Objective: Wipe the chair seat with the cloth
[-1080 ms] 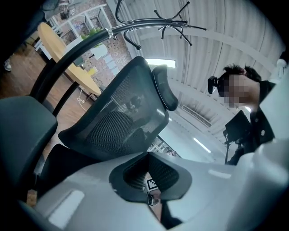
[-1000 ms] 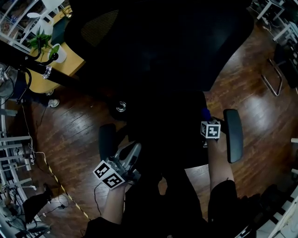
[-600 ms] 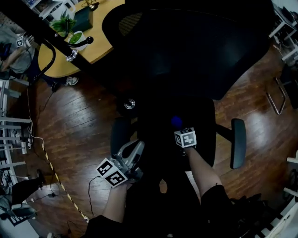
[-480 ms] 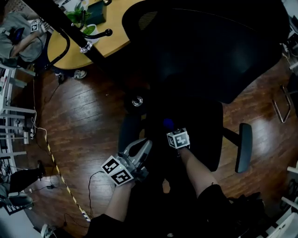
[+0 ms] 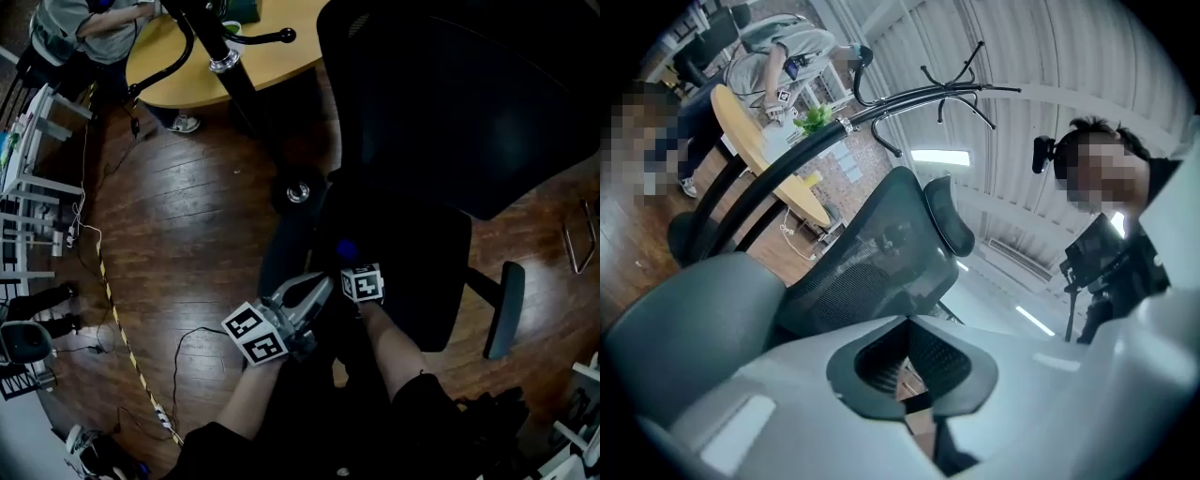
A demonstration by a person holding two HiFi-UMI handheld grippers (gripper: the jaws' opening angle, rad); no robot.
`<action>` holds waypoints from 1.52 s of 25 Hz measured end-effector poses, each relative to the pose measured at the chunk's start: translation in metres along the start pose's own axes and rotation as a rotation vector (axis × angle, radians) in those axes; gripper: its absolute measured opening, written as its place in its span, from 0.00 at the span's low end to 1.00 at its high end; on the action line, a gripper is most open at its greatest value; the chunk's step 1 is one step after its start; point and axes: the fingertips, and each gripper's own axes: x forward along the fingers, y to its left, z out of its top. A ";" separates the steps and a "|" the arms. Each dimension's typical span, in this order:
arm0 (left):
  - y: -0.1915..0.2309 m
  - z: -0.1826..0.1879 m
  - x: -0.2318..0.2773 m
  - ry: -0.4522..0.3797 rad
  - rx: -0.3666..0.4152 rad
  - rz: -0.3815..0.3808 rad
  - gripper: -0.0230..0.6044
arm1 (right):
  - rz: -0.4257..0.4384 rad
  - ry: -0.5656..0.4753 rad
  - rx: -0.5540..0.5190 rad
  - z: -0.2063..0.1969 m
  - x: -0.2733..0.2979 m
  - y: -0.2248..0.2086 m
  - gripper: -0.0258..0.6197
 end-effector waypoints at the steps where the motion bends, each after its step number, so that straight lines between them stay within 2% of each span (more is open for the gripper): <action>1: -0.002 -0.001 0.003 0.007 0.000 -0.009 0.02 | -0.023 0.000 0.017 -0.006 -0.007 -0.015 0.09; 7: -0.011 -0.006 0.019 0.052 -0.014 -0.057 0.02 | -0.201 -0.005 0.151 -0.058 -0.072 -0.117 0.09; 11: -0.014 -0.020 0.042 0.124 -0.003 -0.104 0.02 | -0.333 -0.036 0.273 -0.101 -0.138 -0.191 0.09; 13: -0.019 -0.027 0.057 0.145 -0.005 -0.122 0.02 | -0.370 -0.027 0.314 -0.117 -0.165 -0.218 0.09; 18: -0.031 -0.040 0.077 0.170 0.000 -0.144 0.02 | -0.383 -0.010 0.295 -0.126 -0.187 -0.237 0.09; 21: -0.034 -0.046 0.081 0.175 0.002 -0.128 0.02 | -0.397 -0.007 0.313 -0.127 -0.192 -0.240 0.09; 23: -0.032 -0.044 0.079 0.167 0.000 -0.122 0.02 | -0.413 -0.036 0.271 -0.112 -0.191 -0.229 0.09; 25: -0.028 -0.037 0.075 0.152 -0.002 -0.120 0.02 | -0.379 -0.049 0.187 -0.091 -0.175 -0.198 0.09; 29: -0.025 -0.020 0.062 0.095 0.009 -0.075 0.02 | -0.178 -0.054 0.086 -0.047 -0.112 -0.111 0.09; 33: -0.014 -0.005 0.041 0.050 0.013 -0.032 0.02 | 0.018 -0.034 0.048 -0.021 -0.052 -0.013 0.09; 36: -0.008 0.007 0.021 0.006 0.004 0.002 0.02 | 0.146 0.021 0.022 -0.023 -0.027 0.061 0.09; 38: -0.002 0.011 0.010 -0.012 0.002 0.023 0.02 | 0.153 0.070 -0.008 -0.039 -0.014 0.082 0.09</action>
